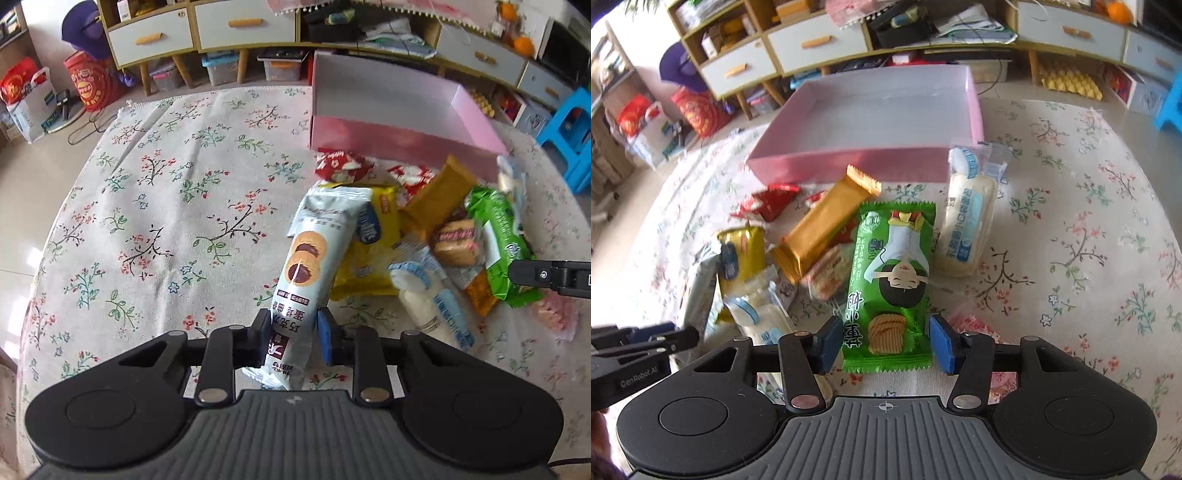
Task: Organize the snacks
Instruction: 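Grasp the white cookie bar with left gripper while right gripper grasps green snack pack, then carry both snacks into the pink box and open both grippers, then return both grippers to the snack pile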
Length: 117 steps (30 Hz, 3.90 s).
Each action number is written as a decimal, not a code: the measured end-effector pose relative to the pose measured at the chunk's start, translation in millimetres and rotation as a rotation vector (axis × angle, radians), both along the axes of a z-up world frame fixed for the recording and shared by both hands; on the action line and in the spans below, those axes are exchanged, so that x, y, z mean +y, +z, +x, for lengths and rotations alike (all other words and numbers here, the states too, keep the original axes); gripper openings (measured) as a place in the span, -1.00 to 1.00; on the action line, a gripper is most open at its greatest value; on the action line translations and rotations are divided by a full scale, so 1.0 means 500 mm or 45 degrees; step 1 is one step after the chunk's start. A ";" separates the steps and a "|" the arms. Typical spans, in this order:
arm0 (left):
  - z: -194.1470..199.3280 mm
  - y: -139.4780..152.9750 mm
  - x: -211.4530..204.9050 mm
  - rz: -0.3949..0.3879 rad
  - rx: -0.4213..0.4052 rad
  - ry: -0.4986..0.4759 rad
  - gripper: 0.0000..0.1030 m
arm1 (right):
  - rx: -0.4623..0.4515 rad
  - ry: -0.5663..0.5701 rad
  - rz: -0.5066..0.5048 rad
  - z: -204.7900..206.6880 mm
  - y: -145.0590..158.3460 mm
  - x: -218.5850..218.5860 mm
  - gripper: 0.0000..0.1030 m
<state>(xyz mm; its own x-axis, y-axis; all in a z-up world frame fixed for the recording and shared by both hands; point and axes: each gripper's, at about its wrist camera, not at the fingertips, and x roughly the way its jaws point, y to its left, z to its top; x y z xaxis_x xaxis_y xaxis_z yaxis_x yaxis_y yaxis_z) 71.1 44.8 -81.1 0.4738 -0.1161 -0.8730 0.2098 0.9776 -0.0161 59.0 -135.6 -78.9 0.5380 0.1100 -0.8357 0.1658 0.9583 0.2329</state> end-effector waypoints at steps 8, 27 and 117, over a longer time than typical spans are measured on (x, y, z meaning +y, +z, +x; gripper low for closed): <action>-0.002 0.030 0.020 -0.143 -0.058 0.015 -0.59 | -0.012 -0.033 0.130 -0.008 0.020 -0.032 -0.82; -0.004 0.055 0.032 -0.273 -0.119 0.041 -0.60 | -0.013 -0.071 -0.012 0.002 0.013 -0.006 -0.16; 0.012 -0.021 -0.075 -0.285 0.211 0.137 0.80 | -0.024 0.036 -0.288 -0.092 0.064 -0.088 0.88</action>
<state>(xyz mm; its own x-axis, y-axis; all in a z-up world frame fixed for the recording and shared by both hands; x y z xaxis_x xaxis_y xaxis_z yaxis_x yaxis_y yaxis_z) 77.0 7.2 -91.4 0.3472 -0.2714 -0.8976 0.0821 0.9623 -0.2592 13.0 -179.8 -46.7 0.5530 -0.0638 -0.8307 0.1357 0.9906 0.0142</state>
